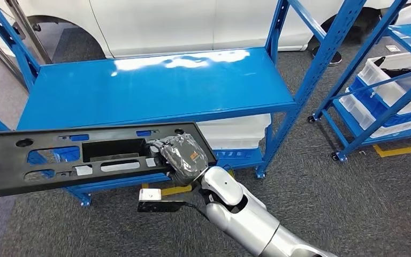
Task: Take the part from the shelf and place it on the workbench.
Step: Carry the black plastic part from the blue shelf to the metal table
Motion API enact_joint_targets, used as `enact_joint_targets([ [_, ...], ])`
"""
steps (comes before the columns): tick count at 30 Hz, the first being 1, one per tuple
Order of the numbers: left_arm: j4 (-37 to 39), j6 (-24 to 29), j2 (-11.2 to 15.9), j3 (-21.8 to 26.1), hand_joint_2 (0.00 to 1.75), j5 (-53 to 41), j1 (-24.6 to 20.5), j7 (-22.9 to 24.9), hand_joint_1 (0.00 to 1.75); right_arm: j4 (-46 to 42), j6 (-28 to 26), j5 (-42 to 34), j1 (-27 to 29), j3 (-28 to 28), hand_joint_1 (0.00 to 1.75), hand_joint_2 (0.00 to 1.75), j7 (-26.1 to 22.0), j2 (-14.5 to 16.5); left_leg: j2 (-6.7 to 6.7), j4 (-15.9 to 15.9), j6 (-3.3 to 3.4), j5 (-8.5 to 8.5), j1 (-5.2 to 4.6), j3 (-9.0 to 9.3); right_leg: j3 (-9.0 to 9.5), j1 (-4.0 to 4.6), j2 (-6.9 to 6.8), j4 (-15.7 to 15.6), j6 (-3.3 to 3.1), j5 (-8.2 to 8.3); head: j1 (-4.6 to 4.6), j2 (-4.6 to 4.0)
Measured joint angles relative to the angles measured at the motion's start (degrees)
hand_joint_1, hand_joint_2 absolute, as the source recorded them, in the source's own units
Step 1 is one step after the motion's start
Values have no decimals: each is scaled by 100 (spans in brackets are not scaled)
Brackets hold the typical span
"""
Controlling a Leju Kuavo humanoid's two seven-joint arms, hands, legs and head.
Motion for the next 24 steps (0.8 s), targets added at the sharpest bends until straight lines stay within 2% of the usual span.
enact_joint_targets([
  [1, 0, -1, 6, 0, 175, -12, 11, 1, 0, 13, -8, -7, 2, 23, 175, 175, -1, 15, -7, 310, -43, -255, 21, -92, -55, -14, -21, -16, 17, 60, -1, 0],
  [2, 0, -2, 11, 1, 175, -16, 23, 1, 0, 26, -15, -11, 7, 42, 175, 175, -1, 21, -8, 654, -88, -436, 55, -179, -119, -27, -59, -6, 43, 106, -2, 0],
  [3, 0, -3, 16, 3, 175, -15, 33, -2, 0, 39, -18, -14, 18, 57, 175, 175, -1, 23, -6, 924, -135, -476, 93, -231, -184, -40, -108, 17, 72, 137, -2, 0],
  [4, 0, -5, 20, 6, 175, -12, 39, -4, 0, 51, -20, -16, 30, 74, 175, 175, -1, 20, 0, 1052, -188, -402, 135, -214, -257, -57, -165, 58, 98, 159, -1, 0],
  [5, 0, -6, 25, 9, 175, -8, 43, -6, 0, 60, -22, -19, 41, 86, 175, 175, -2, 17, 25, 970, -247, -258, 180, -92, -337, -84, -224, 121, 130, 167, -2, 0],
  [6, 0, -6, 29, 14, 175, -3, 46, -8, 0, 64, -25, -23, 49, 96, 175, 175, -4, 14, 93, 691, -313, -128, 225, 132, -416, -109, -280, 210, 173, 158, -2, 0],
  [7, 0, -7, 23, 18, 175, 0, 44, -9, 0, 64, -28, -27, 54, 103, 175, 175, -7, 11, 215, 344, -384, -102, 238, 389, -500, -124, -326, 312, 221, 135, -18, 0],
  [8, 0, -7, 26, 24, 175, 2, 41, -11, 0, 63, -34, -31, 57, 108, 175, 175, -9, 7, 303, 73, -393, -111, 237, 566, -566, -125, -372, 418, 274, 102, -29, 0],
  [9, 0, -9, 23, 31, 175, 3, 38, -16, 0, 62, -40, -33, 60, 112, 175, 175, -13, 1, 364, -98, -354, -185, 229, 667, -616, -111, -415, 522, 316, 64, -39, 0],
  [10, 0, -13, 20, 39, 175, 5, 34, -21, 0, 61, -46, -34, 66, 117, 175, 175, -17, -6, 363, -131, -278, -253, 204, 670, -652, -101, -457, 595, 344, 37, -47, 0],
  [11, 1, -15, 26, 48, 175, 6, 37, -26, 0, 61, -51, -35, 73, 124, 175, 175, -20, -11, 298, -110, -168, -259, 199, 624, -665, -100, -509, 647, 362, 20, -41, 0],
  [12, 1, -17, 21, 56, 175, 7, 41, -28, 0, 61, -53, -35, 79, 132, 175, 175, -24, -16, 249, -118, -90, -271, 197, 610, -680, -118, -494, 694, 382, -9, -38, 0],
  [13, 1, -17, 21, 63, 175, 7, 45, -30, 0, 60, -53, -36, 84, 142, 175, 175, -26, -17, 202, -111, -33, -250, 186, 585, -706, -144, -406, 759, 405, -77, -37, 0],
  [15, 1, -19, 26, 73, 175, 7, 51, -37, 0, 56, -54, -43, 92, 158, 175, 175, -28, -34, 112, -121, 61, -195, 167, 540, -858, -182, -114, 1162, 440, -404, -36, 0],
  [16, 1, -21, 30, 77, 175, 4, 51, -40, 0, 54, -55, -48, 101, 164, 175, 175, -29, -52, 57, -123, 95, -169, 147, 513, -989, -185, 1, 1493, 434, -618, -36, 0],
  [17, 2, -25, 31, 79, 175, 1, 52, -43, 0, 52, -55, -52, 113, 171, 175, 175, -30, -73, -13, -125, 122, -145, 119, 485, -1125, -179, 60, 1834, 413, -794, -36, 0],
  [18, 1, -31, 31, 81, 175, -5, 52, -45, 0, 51, -55, -55, 128, 180, 175, 175, -31, -94, -87, -125, 138, -125, 92, 462, -1220, -164, 89, 2077, 378, -884, -37, 0],
  [19, 2, -37, 31, 81, 175, -14, 56, -45, 0, 47, -55, -56, 142, 190, 175, 175, -31, -112, -168, -124, 147, -109, 68, 445, -1236, -137, 114, 2145, 329, -862, -37, 0],
  [20, 2, -42, 29, 81, 175, -25, 59, -45, 0, 36, -55, -59, 152, 201, 175, 175, -32, -126, -247, -123, 151, -95, 51, 438, -1156, -99, 149, 2009, 269, -735, -37, 0],
  [21, 2, -46, 24, 81, 175, -35, 61, -46, 0, 17, -56, -62, 157, 210, 175, 175, -32, -136, -323, -124, 153, -83, 43, 438, -989, -48, 224, 1687, 202, -527, -37, 0],
  [23, 4, -52, -8, 81, 175, -50, 55, -48, 0, -26, -60, -73, 155, 220, 175, 175, -37, -152, -457, -136, 138, -46, 54, 426, -650, 31, 513, 979, 71, -185, -40, 0],
  [24, 6, -56, -24, 81, 175, -51, 48, -49, 0, -43, -63, -80, 151, 224, 175, 175, -40, -160, -523, -148, 115, -17, 78, 407, -557, 53, 624, 754, 29, -92, -35, 0],
])
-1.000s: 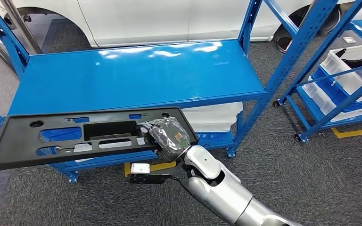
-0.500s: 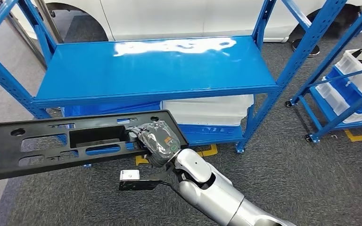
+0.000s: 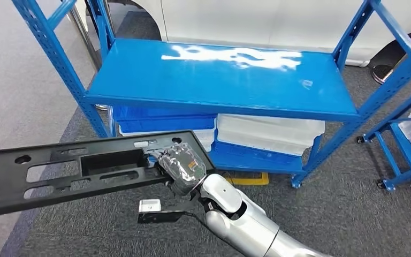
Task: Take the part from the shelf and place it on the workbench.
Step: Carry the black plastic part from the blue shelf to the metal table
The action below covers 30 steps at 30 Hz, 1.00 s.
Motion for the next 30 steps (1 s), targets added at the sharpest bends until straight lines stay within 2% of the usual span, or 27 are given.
enact_joint_targets([
  [1, 2, -4, -14, 0, 175, -1, -5, -1, 0, -11, -3, -5, -2, 4, 175, 175, -2, -10, -67, -21, -34, 33, 29, -21, 31, 6, 55, -98, -26, 26, 7, 0],
  [3, 3, -7, -25, 0, 175, -2, 1, -1, 0, -36, -6, -9, 0, 11, 175, 175, -3, -22, -205, -114, -111, 103, 58, -24, 92, 0, -60, -263, -62, 111, 23, 0],
  [4, 3, -5, -24, 0, 175, -2, 9, -1, 0, -49, -7, -9, 0, 14, 175, 175, -3, -24, -181, -144, -132, 107, 41, -22, 157, -12, -145, -400, -66, 174, 23, 0],
  [6, 3, -2, -13, 0, 175, -2, 12, 1, 0, -69, -18, -12, -8, 19, 175, 175, -5, -24, 85, 85, -166, -80, -6, -126, 287, -51, -334, -679, -56, 304, 20, 0],
  [7, 3, -1, -4, 0, 175, -2, 9, 1, 0, -69, -24, -13, -9, 21, 175, 175, -5, -30, 260, 361, -190, -247, -9, -248, 308, -54, -426, -723, -34, 326, 19, 0],
  [8, 3, -1, 3, 0, 175, -2, 6, 1, 0, -68, -31, -15, -4, 22, 175, 175, -5, -40, 375, 683, -228, -413, 3, -387, 305, -61, -518, -724, -23, 326, 19, 0],
  [9, 3, -1, 9, 0, 175, -3, 7, 0, 0, -67, -32, -15, 7, 25, 175, 175, -4, -53, 432, 929, -270, -504, 23, -493, 280, -66, -613, -687, -3, 306, 19, 0],
  [10, 3, -1, 16, 0, 175, -5, 8, -1, 0, -68, -34, -15, 24, 30, 175, 175, -3, -66, 472, 1033, -310, -514, 44, -531, 245, -76, -701, -632, 23, 280, 19, 0],
  [11, 3, -1, 25, 0, 175, -8, 12, -2, 0, -73, -36, -15, 38, 35, 175, 175, -4, -74, 511, 931, -351, -428, 66, -462, 199, -92, -782, -562, 52, 248, 19, 0],
  [12, 3, -2, 35, 0, 175, -14, 15, -3, 0, -85, -38, -13, 49, 40, 175, 175, -4, -78, 568, 651, -388, -282, 85, -296, 150, -112, -850, -478, 88, 212, 19, 0],
  [13, 3, -2, 44, 0, 175, -20, 15, -3, 0, -107, -39, 0, 66, 42, 175, 175, -2, -82, 648, 352, -397, -175, 86, -122, 102, -127, -908, -393, 127, 173, 18, 0],
  [14, 3, -2, 48, 0, 175, -31, 15, -4, 0, -142, -39, 26, 97, 41, 175, 175, 4, -85, 724, 90, -393, -81, 80, 20, 63, -130, -959, -307, 170, 129, 16, 0],
  [15, 3, 3, 51, 0, 175, -44, 13, -6, 0, -188, -39, 65, 146, 39, 175, 175, 10, -90, 760, -45, -342, -47, 66, 93, 42, -130, -995, -246, 210, 95, 15, 0],
  [16, 3, 15, 51, 0, 175, -60, 13, -10, 0, -237, -38, 114, 209, 38, 175, 175, 14, -95, 761, -66, -273, -56, 47, 95, 37, -122, -1033, -213, 246, 75, 15, 0],
  [18, 3, 61, 53, -1, 175, -97, 19, -22, 0, -313, -40, 199, 328, 40, 175, 175, 11, -98, 663, -77, -143, -20, 37, 80, 47, -124, -1103, -193, 302, 58, 15, 0],
  [19, 3, 91, 53, -2, 175, -109, 22, -33, 0, -334, -44, 226, 364, 43, 175, 175, 4, -96, 623, -97, -99, 1, 41, 77, 44, -137, -1077, -168, 331, 28, 16, 0],
  [20, 3, 123, 54, -2, 175, -113, 24, -51, 0, -355, -56, 244, 389, 45, 175, 175, -8, -96, 582, -119, -58, 28, 47, 72, 15, -156, -983, -79, 361, -60, 16, 0],
  [21, 3, 152, 55, -1, 175, -111, 24, -85, 0, -376, -80, 254, 416, 45, 175, 175, -27, -97, 544, -139, -20, 53, 55, 66, -60, -179, -848, 112, 390, -214, 16, 0],
  [23, 3, 199, 59, 1, 175, -102, 27, -190, 0, -423, -154, 264, 497, 46, 175, 175, -77, -110, 450, -150, 24, 90, 47, 28, -324, -213, -597, 760, 425, -621, 17, 0],
  [24, 3, 214, 62, 3, 175, -88, 32, -256, 0, -445, -190, 267, 548, 49, 175, 175, -100, -122, 386, -150, 33, 108, 40, 4, -462, -220, -550, 1087, 430, -769, 17, 0],
  [25, 3, 225, 64, 10, 175, -58, 38, -325, 0, -473, -219, 267, 599, 53, 175, 175, -120, -138, 313, -149, 33, 126, 34, -19, -536, -222, -528, 1273, 425, -814, 17, 0],
  [26, 3, 235, 66, 23, 175, -12, 46, -397, 0, -510, -243, 266, 644, 58, 175, 175, -138, -155, 235, -148, 29, 143, 29, -37, -523, -222, -510, 1272, 410, -754, 16, 0],
  [27, 3, 247, 68, 45, 175, 45, 52, -467, 0, -562, -267, 260, 681, 64, 175, 175, -155, -174, 155, -148, 18, 161, 27, -49, -391, -221, -467, 1034, 383, -589, 16, 0],
  [28, 3, 260, 67, 77, 175, 108, 55, -518, 0, -625, -293, 243, 707, 70, 175, 175, -176, -193, 80, -149, 5, 178, 29, -57, -186, -218, -361, 655, 347, -383, 16, 0],
  [30, 3, 300, 61, 151, 175, 202, 54, -529, 0, -753, -351, 160, 740, 80, 175, 175, -231, -228, -49, -154, -40, 218, 38, -74, 168, -206, -77, -38, 287, -120, 19, 0],
])
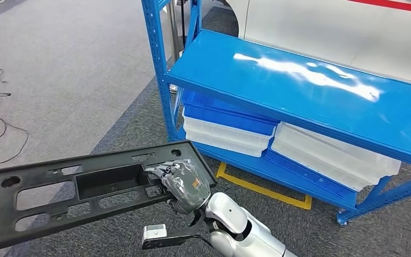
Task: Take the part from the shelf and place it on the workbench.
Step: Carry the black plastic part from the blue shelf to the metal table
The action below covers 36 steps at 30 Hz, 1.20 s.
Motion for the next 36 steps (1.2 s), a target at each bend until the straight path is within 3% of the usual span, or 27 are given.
enact_joint_targets([
  [2, 0, 67, -6, 61, 175, 35, 3, 112, 0, -96, -36, -103, 20, 9, 175, 175, -53, -21, -105, -18, -69, 47, 22, -24, 92, 30, 84, -211, -23, 40, 5, 0],
  [4, 3, 152, -6, 115, 175, 39, 25, 281, 0, -163, -47, -158, 31, 21, 175, 175, -82, -27, -184, -47, -141, 87, 39, -53, 99, 31, -65, -274, -55, 107, 8, 0],
  [6, 8, 231, -5, 156, 175, 39, 36, 423, 0, -218, -55, -176, 42, 38, 175, 175, -102, -21, 31, 130, -173, -69, 14, -160, 108, 4, -228, -384, -111, 198, 4, 0],
  [8, 9, 285, -4, 178, 175, 45, 29, 482, 0, -258, -75, -196, 65, 50, 175, 175, -121, -21, 385, 725, -189, -475, -7, -406, 90, 8, -410, -431, -148, 245, -1, 0],
  [10, 9, 332, -3, 207, 175, 79, 28, 451, 0, -274, -95, -222, 107, 60, 175, 175, -146, -35, 519, 1353, -233, -794, 3, -615, 50, 25, -617, -416, -155, 249, -1, 0],
  [11, 9, 360, -3, 232, 175, 109, 29, 415, 0, -281, -106, -237, 128, 74, 175, 175, -164, -44, 541, 1457, -254, -830, 7, -607, 25, 29, -717, -400, -154, 248, -1, 0],
  [12, 9, 381, -3, 259, 175, 138, 31, 381, 0, -289, -115, -247, 141, 91, 175, 175, -182, -51, 563, 1347, -271, -767, 10, -489, 0, 29, -806, -379, -148, 244, -2, 0],
  [14, 9, 408, -2, 309, 175, 193, 32, 328, 0, -320, -145, -270, 151, 131, 175, 175, -208, -56, 753, 640, -279, -530, 5, -7, -45, 29, -951, -306, -110, 214, -3, 0],
  [16, 9, 414, -1, 343, 175, 218, 21, 299, 0, -361, -179, -287, 161, 152, 175, 175, -222, -64, 948, 77, -216, -406, -31, 347, -68, 54, -1054, -229, -51, 171, 1, 0],
  [17, 9, 415, -1, 365, 175, 221, 19, 292, 0, -380, -193, -291, 168, 164, 175, 175, -230, -70, 977, -11, -168, -410, -51, 388, -70, 67, -1102, -210, -24, 161, 6, 0],
  [19, 9, 415, -1, 411, 175, 226, 33, 284, 0, -408, -207, -295, 183, 188, 175, 175, -241, -80, 852, -26, -75, -371, -55, 372, -61, 73, -1180, -202, 19, 159, 14, 0],
  [21, 9, 415, 1, 438, 175, 228, 47, 286, 0, -428, -212, -296, 191, 200, 175, 175, -244, -85, 744, -60, 4, -322, -31, 366, -101, 40, -965, -68, 78, 32, 14, 0],
  [23, 9, 417, 4, 443, 175, 229, 32, 285, 0, -448, -220, -299, 206, 201, 175, 175, -245, -101, 626, -79, 68, -280, -13, 350, -326, -12, -590, 473, 133, -318, 15, 0],
  [25, 9, 419, 5, 448, 175, 231, 18, 283, 0, -456, -225, -303, 239, 203, 175, 175, -246, -128, 479, -77, 94, -259, -15, 324, -657, -36, -451, 1194, 159, -629, 16, 0],
  [26, 9, 418, 5, 450, 175, 232, 18, 287, 0, -456, -225, -304, 256, 204, 175, 175, -245, -141, 402, -76, 98, -251, -16, 316, -751, -41, -439, 1386, 165, -658, 16, 0],
  [27, 9, 411, 5, 455, 175, 233, 19, 314, 0, -457, -227, -312, 270, 206, 175, 175, -246, -155, 311, -74, 96, -244, -16, 314, -735, -46, -428, 1346, 161, -555, 16, 0],
  [28, 9, 401, 4, 462, 175, 240, 21, 351, 0, -460, -233, -323, 282, 207, 175, 175, -252, -167, 222, -74, 89, -237, -15, 317, -609, -51, -396, 1077, 148, -356, 16, 0],
  [30, 9, 372, -2, 476, 175, 256, 24, 415, 0, -476, -255, -342, 301, 209, 175, 175, -279, -197, 56, -74, 61, -220, -13, 317, -227, -66, -178, 268, 106, 43, 14, 0],
  [32, 9, 330, -9, 485, 175, 282, 21, 354, 0, -514, -298, -312, 337, 218, 175, 175, -307, -254, -84, -74, 5, -187, -2, 282, -37, -71, 22, -173, 85, 177, 14, 0],
  [34, 9, 240, -13, 502, 175, 307, 38, 196, 0, -583, -356, -171, 408, 226, 175, 175, -286, -353, -221, -95, -70, -144, 17, 238, -27, -59, -20, -227, 74, 188, 16, 0],
  [35, 10, 184, -10, 513, 175, 302, 54, 123, 0, -633, -389, -57, 447, 227, 175, 175, -260, -422, -238, -95, -98, -143, 24, 220, -20, -69, -95, -255, 51, 207, 14, 0],
  [36, 10, 138, -8, 521, 175, 271, 66, 84, 0, -696, -416, 60, 490, 228, 175, 175, -233, -505, -156, -45, -118, -189, 13, 185, -11, -80, -169, -294, 17, 232, 12, 0],
])
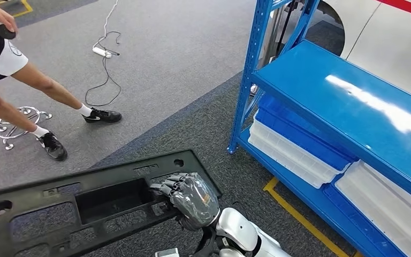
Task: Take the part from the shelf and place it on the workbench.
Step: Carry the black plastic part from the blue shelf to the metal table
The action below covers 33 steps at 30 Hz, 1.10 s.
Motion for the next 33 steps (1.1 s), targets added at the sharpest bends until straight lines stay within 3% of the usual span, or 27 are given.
enact_joint_targets([
  [1, 1, -31, 3, 5, 175, -43, 1, -8, 0, -92, -30, 101, 47, 1, 175, 175, 25, -107, 155, 152, -13, -113, -14, -77, 6, -11, -86, -40, -36, 27, -5, 0],
  [3, 1, -30, 6, 4, 175, -110, -14, 4, 0, -300, -70, 200, 166, 1, 175, 175, 70, -374, 538, 784, -24, -493, -31, -351, 3, -3, -267, -77, -81, 54, -13, 0],
  [5, 1, -15, 3, 3, 175, -123, -5, -55, 0, -474, -88, 245, 291, -2, 175, 175, 116, -651, 683, 1437, -51, -769, -15, -614, -18, 17, -457, -64, -87, 52, -15, 0],
  [6, 1, -13, 3, 3, 175, -128, 6, -109, 0, -538, -89, 277, 344, -2, 175, 175, 133, -767, 707, 1533, -63, -772, -7, -628, -31, 23, -543, -51, -85, 49, -15, 0],
  [7, 0, -15, 3, 3, 175, -141, 15, -160, 0, -598, -92, 311, 385, -3, 175, 175, 147, -856, 727, 1416, -70, -682, -1, -536, -44, 26, -616, -33, -78, 43, -15, 0],
  [8, -1, -22, 5, 2, 175, -161, 19, -203, 0, -660, -97, 348, 416, -4, 175, 175, 161, -924, 774, 1084, -70, -518, 2, -330, -56, 25, -685, -7, -64, 32, -15, 0],
  [10, -2, -40, 9, -15, 175, -230, 9, -251, 0, -781, -114, 398, 466, -24, 175, 175, 182, -1026, 1021, 338, -41, -291, -14, 96, -63, 39, -801, 47, -18, -2, -16, 0],
  [12, -1, -49, 10, -57, 175, -302, -5, -267, 0, -901, -141, 421, 528, -65, 175, 175, 204, -1116, 1194, 26, 13, -249, -47, 258, -55, 66, -897, 82, 44, -25, -14, 0],
  [15, 1, -47, 10, -94, 175, -355, 9, -313, 0, -1013, -156, 463, 608, -134, 175, 175, 243, -1179, 1049, 3, 108, -201, -56, 225, -23, 59, -1019, 77, 142, -29, -11, 0],
  [16, 1, -39, 8, -96, 175, -360, 12, -319, 0, -1030, -152, 503, 621, -157, 175, 175, 253, -1181, 987, -18, 145, -173, -45, 224, -25, 40, -953, 107, 178, -72, -10, 0],
  [17, 0, -31, 5, -97, 175, -360, 7, -307, 0, -1045, -146, 553, 631, -177, 175, 175, 264, -1178, 923, -38, 184, -142, -33, 223, -72, 20, -803, 242, 209, -191, -9, 0],
  [19, 0, -16, -1, -98, 175, -360, -8, -261, 0, -1060, -131, 644, 661, -198, 175, 175, 287, -1168, 793, -53, 238, -97, -27, 196, -325, -6, -432, 851, 247, -588, -7, 0],
  [20, 0, -13, -2, -99, 175, -360, -16, -241, 0, -1063, -123, 673, 683, -201, 175, 175, 297, -1163, 713, -51, 253, -80, -33, 174, -505, -9, -323, 1254, 249, -784, -7, 0],
  [21, 1, -10, -2, -99, 175, -361, -17, -232, 0, -1063, -117, 688, 705, -202, 175, 175, 302, -1162, 628, -49, 258, -67, -42, 159, -639, -8, -285, 1549, 244, -881, -7, 0],
  [22, 1, -10, -2, -99, 175, -361, -16, -227, 0, -1063, -114, 697, 721, -202, 175, 175, 303, -1161, 544, -47, 257, -57, -52, 150, -696, -7, -271, 1669, 232, -871, -7, 0],
  [23, 1, -10, -2, -99, 175, -361, -13, -223, 0, -1063, -111, 700, 731, -202, 175, 175, 303, -1157, 450, -45, 252, -49, -60, 148, -639, -5, -249, 1553, 207, -735, -7, 0],
  [24, 1, -10, -3, -99, 175, -361, -11, -220, 0, -1063, -110, 701, 735, -202, 175, 175, 303, -1152, 361, -44, 244, -43, -66, 153, -471, -1, -188, 1203, 171, -509, -7, 0],
  [26, 1, -12, -16, -99, 175, -361, -14, -219, 0, -1063, -110, 703, 737, -205, 175, 175, 304, -1142, 199, -37, 218, -28, -68, 147, -105, 1, 102, 409, 90, -140, -9, 0],
  [28, 1, -8, -30, -99, 175, -361, -20, -198, 0, -1063, -105, 701, 743, -209, 175, 175, 305, -1137, 56, -32, 156, 6, -40, 96, 26, 12, 300, 74, 52, -58, -3, 0],
  [30, 1, 5, -32, -99, 175, -358, -12, -156, 0, -1063, -92, 695, 738, -215, 175, 175, 305, -1114, -77, -59, 69, 48, -12, 46, 37, 15, 212, 15, 37, -41, 2, 0],
  [31, 1, 16, -31, -99, 175, -355, -4, -136, 0, -1060, -79, 690, 730, -220, 175, 175, 307, -1088, -14, -41, 35, 33, -16, 21, 54, 5, 133, -30, 21, -17, 0, 0],
  [33, 1, 41, -29, -99, 175, -344, -4, -92, 0, -1049, -56, 683, 713, -233, 175, 175, 311, -1021, 322, 248, -13, -174, -40, -123, 86, -21, -43, -120, -19, 30, -10, 0],
])
